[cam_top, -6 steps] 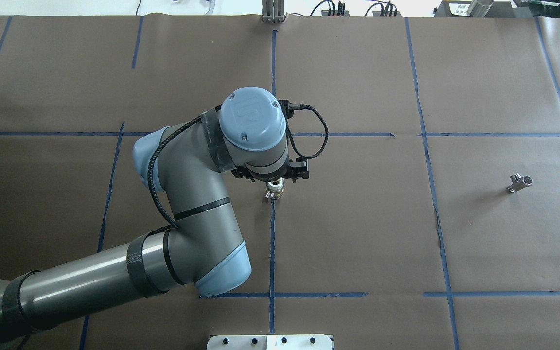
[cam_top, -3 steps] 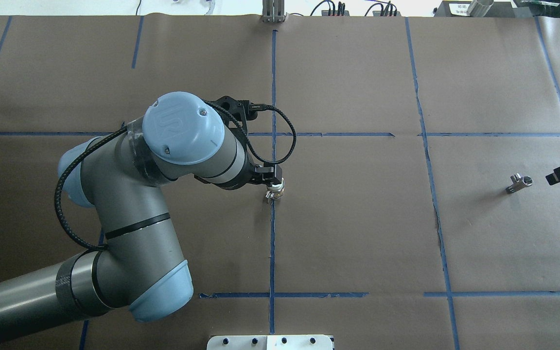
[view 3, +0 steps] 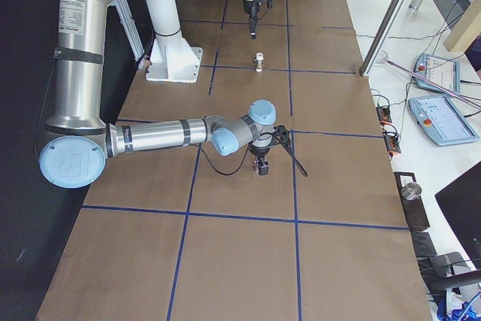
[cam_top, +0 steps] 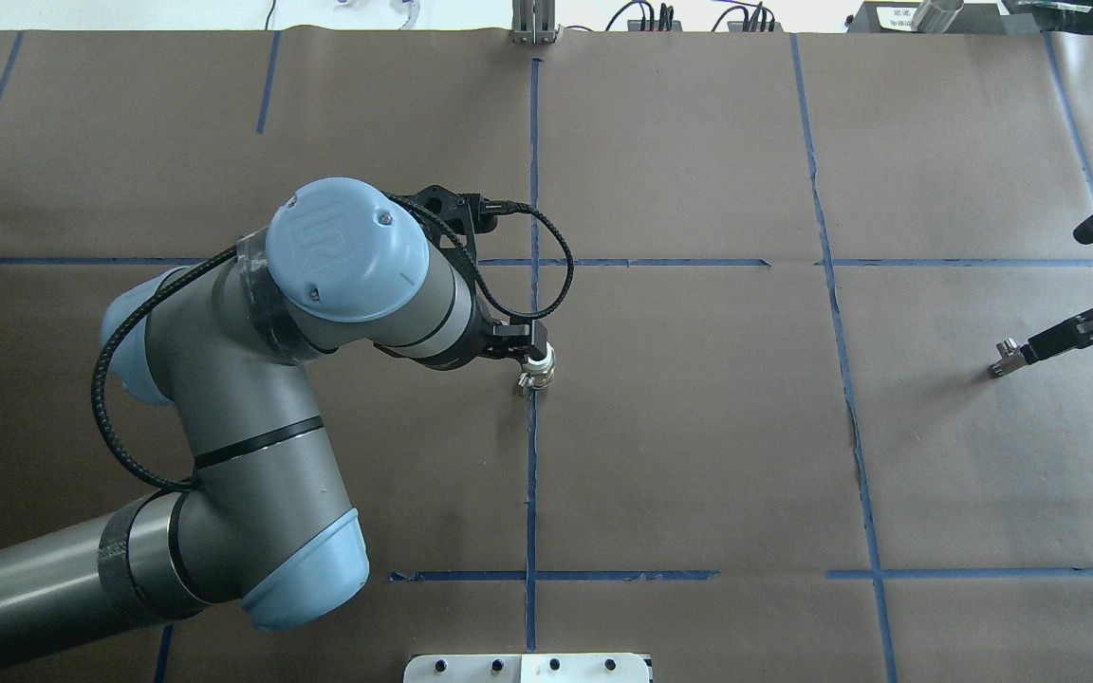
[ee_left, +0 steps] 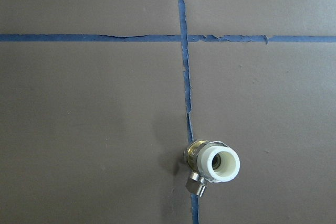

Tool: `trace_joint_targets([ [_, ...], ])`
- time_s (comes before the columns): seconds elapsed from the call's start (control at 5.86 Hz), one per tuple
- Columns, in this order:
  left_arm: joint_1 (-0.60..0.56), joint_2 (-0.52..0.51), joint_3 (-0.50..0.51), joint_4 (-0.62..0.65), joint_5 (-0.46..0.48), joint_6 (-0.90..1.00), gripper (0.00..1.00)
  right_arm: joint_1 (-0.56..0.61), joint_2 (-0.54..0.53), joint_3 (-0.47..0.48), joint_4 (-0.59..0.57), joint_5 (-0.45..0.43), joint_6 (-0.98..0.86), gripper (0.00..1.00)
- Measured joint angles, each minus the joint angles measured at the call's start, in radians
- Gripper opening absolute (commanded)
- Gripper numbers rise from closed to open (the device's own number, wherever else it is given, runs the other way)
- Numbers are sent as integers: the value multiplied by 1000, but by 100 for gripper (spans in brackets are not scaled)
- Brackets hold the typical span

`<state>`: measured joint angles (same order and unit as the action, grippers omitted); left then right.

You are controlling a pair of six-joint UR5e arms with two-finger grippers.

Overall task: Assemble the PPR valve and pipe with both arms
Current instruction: 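Hold the valve upright with the left gripper while the right gripper grasps the chrome tee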

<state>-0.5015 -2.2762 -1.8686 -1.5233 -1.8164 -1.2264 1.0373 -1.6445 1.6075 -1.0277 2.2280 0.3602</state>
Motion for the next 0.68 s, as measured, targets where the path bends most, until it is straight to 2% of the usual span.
trace_joint_targets([
  [0.17,-1,6,-5,0,0,0,92,-8,7,-23,35,5,16,94],
  [0.34,-2,9,-11,0,0,-1,92,-13,9,-24,46,12,44,61],
  [0.51,-3,12,-15,0,0,-1,92,-17,9,-24,50,17,65,12],
  [0.68,-4,22,-24,0,0,0,92,-18,9,-22,50,20,72,0],
])
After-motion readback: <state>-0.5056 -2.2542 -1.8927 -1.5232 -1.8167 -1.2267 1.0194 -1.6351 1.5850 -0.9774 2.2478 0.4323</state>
